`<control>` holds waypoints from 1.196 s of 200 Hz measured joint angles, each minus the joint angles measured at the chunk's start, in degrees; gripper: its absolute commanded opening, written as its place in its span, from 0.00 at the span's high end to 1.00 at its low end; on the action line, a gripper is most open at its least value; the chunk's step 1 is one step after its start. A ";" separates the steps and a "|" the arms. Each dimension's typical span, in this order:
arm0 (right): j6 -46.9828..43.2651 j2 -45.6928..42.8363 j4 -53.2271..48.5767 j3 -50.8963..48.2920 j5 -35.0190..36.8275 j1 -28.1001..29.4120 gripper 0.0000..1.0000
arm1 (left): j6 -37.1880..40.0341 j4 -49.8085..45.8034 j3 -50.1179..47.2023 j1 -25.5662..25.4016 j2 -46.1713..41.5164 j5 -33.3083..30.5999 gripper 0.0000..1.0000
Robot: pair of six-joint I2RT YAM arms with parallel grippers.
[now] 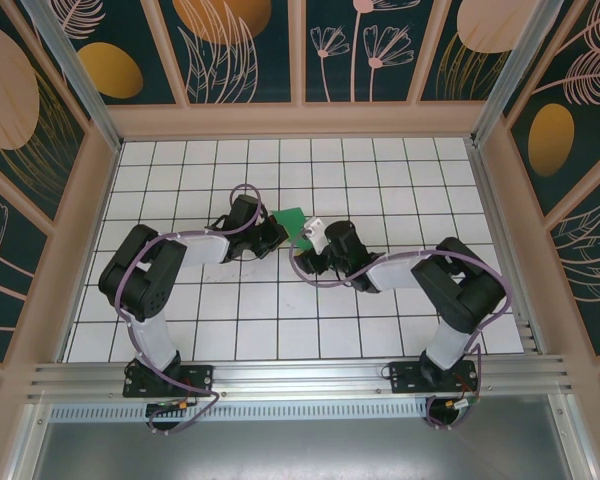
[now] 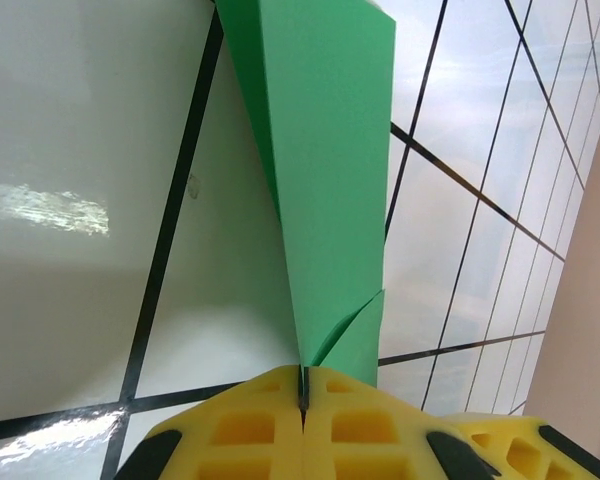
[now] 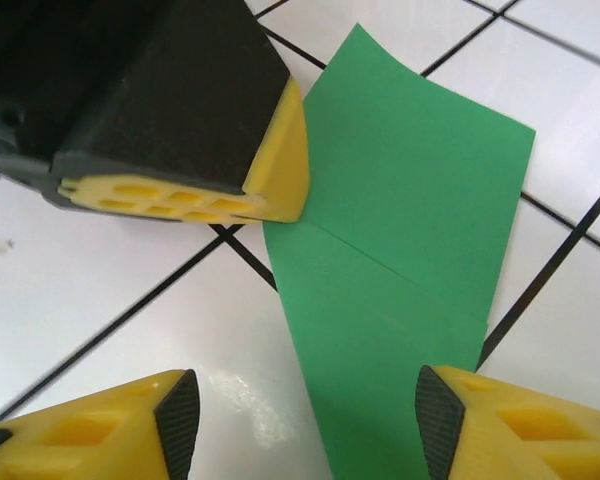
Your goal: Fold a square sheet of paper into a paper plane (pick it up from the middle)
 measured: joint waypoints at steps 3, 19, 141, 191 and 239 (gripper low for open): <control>-1.05 0.09 0.37 -0.11 0.07 0.04 0.46 | 0.04 -0.20 0.04 0.00 -0.04 0.00 1.00; -4.35 0.76 3.17 -0.72 0.70 0.33 0.48 | 0.31 -0.90 0.11 0.00 -0.46 -0.02 1.00; -16.98 10.73 13.46 1.09 9.77 3.41 0.52 | 0.83 -3.63 0.57 0.00 -2.25 0.04 1.00; -18.08 10.93 15.19 1.68 10.34 4.33 0.59 | 1.09 -4.31 0.57 0.00 -2.80 0.07 1.00; -18.58 10.93 15.28 1.79 10.34 4.68 0.71 | 1.22 -4.17 -0.68 0.00 -3.67 1.55 1.00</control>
